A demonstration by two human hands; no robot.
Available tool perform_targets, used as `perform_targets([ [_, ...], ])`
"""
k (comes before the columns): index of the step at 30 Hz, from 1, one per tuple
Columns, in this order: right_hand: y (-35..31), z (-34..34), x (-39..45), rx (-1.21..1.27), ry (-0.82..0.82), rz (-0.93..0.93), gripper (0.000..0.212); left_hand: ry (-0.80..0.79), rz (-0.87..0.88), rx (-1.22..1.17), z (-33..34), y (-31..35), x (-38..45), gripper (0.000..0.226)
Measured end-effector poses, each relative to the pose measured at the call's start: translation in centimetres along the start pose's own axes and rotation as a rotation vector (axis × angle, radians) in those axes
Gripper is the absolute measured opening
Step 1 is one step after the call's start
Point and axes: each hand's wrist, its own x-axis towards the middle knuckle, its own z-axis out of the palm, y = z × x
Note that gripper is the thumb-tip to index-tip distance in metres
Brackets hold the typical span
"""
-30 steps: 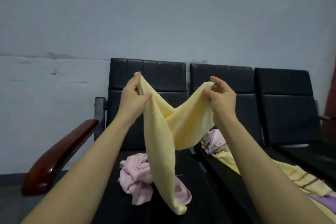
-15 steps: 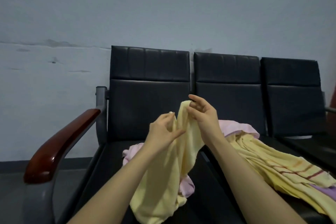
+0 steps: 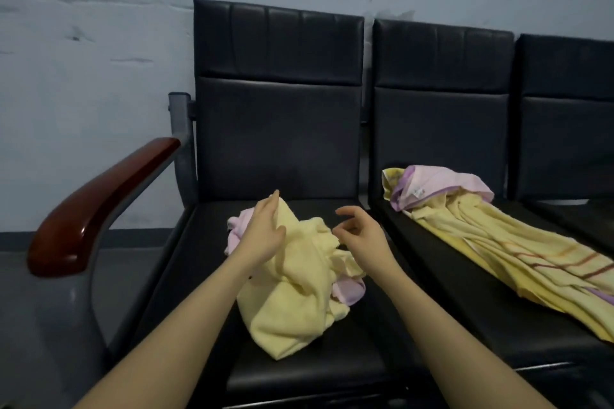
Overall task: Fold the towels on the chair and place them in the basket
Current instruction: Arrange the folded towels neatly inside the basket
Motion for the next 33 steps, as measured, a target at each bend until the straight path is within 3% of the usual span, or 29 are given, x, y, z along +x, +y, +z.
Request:
perform_targets([
  [2,0.9,0.6,-1.2,-0.056,-0.004,0.068,0.018,0.017,-0.057,-0.034,0.2,-1.4,-0.5,0.077],
  [5,1.8,1.5,-2.3,-0.145,-0.080,0.194,0.024,0.114,-0.126,-0.111,0.1,-1.7,-1.5,0.057],
  [9,2.7,2.8,-3.0,-0.250,-0.148,0.265,0.018,0.188,-0.014,-0.106,-0.2,-2.2,-3.2,0.042],
  [14,1.9,2.3,-3.6,-0.025,0.024,0.180,0.006,0.215,-0.029,-0.142,-1.0,-2.7,-4.1,0.037],
  [19,-1.3,0.0,-3.4,0.152,0.160,0.020,0.007,0.328,0.050,-0.174,-3.0,-1.6,-4.0,0.007],
  [24,-5.4,-2.6,-2.3,0.174,0.258,-0.100,0.009,0.362,0.068,-0.366,-6.0,1.8,-2.9,0.014],
  [29,-9.0,-5.4,-1.3,0.215,0.316,-0.165,0.007,0.396,0.061,-0.740,-9.0,6.3,-2.3,0.025],
  [33,-10.8,-6.8,-1.1,0.344,0.296,-0.155,0.013,0.291,0.320,-0.587,-10.9,8.5,-2.2,0.060],
])
